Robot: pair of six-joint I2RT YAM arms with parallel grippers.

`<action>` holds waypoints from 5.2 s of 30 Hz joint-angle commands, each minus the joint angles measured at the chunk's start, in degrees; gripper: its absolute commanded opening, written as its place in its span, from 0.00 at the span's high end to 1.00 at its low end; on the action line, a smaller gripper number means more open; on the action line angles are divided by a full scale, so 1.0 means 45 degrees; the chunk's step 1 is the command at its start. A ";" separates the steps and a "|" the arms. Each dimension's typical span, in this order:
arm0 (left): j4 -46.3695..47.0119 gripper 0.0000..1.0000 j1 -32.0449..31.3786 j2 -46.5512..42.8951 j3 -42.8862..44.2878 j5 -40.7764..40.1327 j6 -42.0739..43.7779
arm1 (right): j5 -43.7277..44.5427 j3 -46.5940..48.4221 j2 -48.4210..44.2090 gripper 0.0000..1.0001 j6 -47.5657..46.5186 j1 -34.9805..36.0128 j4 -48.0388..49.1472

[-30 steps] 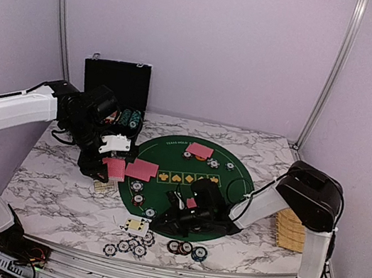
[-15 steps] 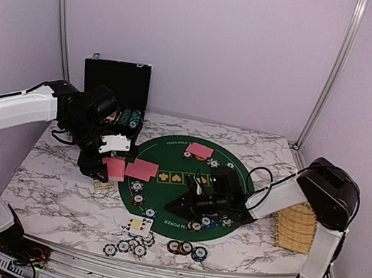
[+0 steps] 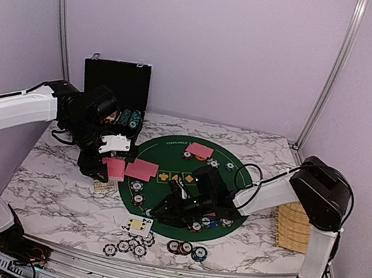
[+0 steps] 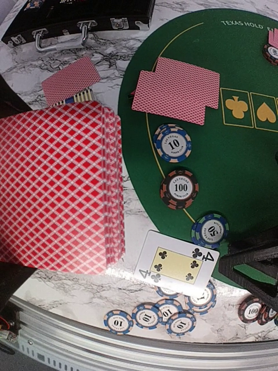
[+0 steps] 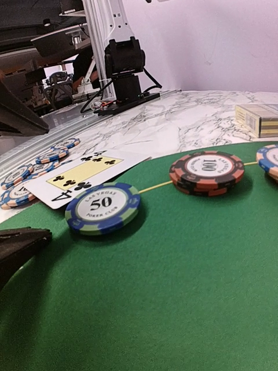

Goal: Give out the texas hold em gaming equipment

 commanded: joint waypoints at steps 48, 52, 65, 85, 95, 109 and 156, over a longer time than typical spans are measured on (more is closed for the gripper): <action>-0.0289 1.00 0.0064 -0.0455 -0.0140 -0.0197 0.0264 | -0.0059 -0.1244 0.0259 1.00 0.1982 0.0064 0.3004; -0.0294 1.00 0.0077 -0.0440 -0.0204 -0.0210 0.0272 | -0.0037 -0.1117 -0.0051 1.00 0.1591 -0.0242 0.2474; -0.0285 1.00 0.0077 -0.0402 -0.0280 -0.0179 0.0292 | -0.0249 -0.0275 -0.0620 1.00 -0.0221 -0.1932 -0.0183; -0.0299 1.00 0.0077 -0.0381 -0.0292 -0.0141 0.0214 | -0.0020 0.4959 0.1652 1.00 -0.3642 -0.4698 -0.5375; -0.0299 1.00 0.0077 -0.0318 -0.0335 -0.0076 0.0234 | 0.2441 0.4844 0.0036 0.69 -0.6213 -0.2849 -0.7997; -0.0297 1.00 0.0089 -0.0311 -0.0250 -0.0076 0.0215 | 0.4163 0.3088 -0.0808 0.90 -0.5604 0.0138 -0.7677; -0.0377 1.00 0.0096 -0.0302 -0.0031 -0.0202 0.0145 | 0.7956 0.3521 -0.0346 0.66 -0.6582 -0.1406 -0.8760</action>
